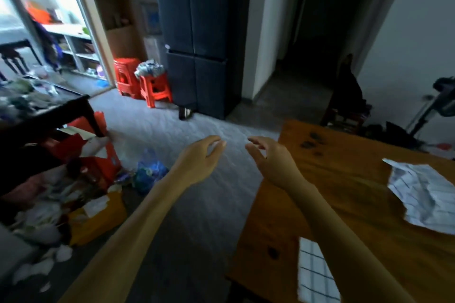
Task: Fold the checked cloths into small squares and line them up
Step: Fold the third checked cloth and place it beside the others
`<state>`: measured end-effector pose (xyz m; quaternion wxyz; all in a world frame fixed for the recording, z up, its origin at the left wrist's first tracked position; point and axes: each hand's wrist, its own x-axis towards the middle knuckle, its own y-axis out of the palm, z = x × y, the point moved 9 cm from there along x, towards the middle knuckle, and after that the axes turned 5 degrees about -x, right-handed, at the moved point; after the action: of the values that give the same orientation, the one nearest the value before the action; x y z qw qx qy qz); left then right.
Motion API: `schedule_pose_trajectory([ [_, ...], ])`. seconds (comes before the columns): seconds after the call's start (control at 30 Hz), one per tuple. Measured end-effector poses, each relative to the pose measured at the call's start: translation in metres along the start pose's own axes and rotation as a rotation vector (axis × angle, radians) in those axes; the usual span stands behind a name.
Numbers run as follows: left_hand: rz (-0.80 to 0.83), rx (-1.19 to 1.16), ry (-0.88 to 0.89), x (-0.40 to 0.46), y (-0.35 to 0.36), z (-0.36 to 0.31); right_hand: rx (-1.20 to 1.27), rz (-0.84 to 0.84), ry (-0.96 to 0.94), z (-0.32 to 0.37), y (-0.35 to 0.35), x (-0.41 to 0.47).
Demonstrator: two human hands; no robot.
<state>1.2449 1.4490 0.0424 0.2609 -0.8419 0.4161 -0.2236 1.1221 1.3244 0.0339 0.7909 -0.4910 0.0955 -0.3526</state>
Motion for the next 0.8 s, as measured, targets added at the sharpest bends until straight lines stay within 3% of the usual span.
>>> schedule_pose_trajectory([
  [0.17, -0.13, 0.04, 0.028, 0.022, -0.115, 0.018, 0.022, -0.009, -0.117, 0.103, 0.005, 0.053],
  [0.4, -0.205, 0.066, 0.137, 0.078, -0.219, 0.019, -0.001, -0.072, -0.243, 0.197, -0.01, 0.14],
  [0.8, -0.267, 0.121, 0.28, 0.244, -0.295, -0.001, -0.017, -0.25, -0.3, 0.23, -0.062, 0.315],
])
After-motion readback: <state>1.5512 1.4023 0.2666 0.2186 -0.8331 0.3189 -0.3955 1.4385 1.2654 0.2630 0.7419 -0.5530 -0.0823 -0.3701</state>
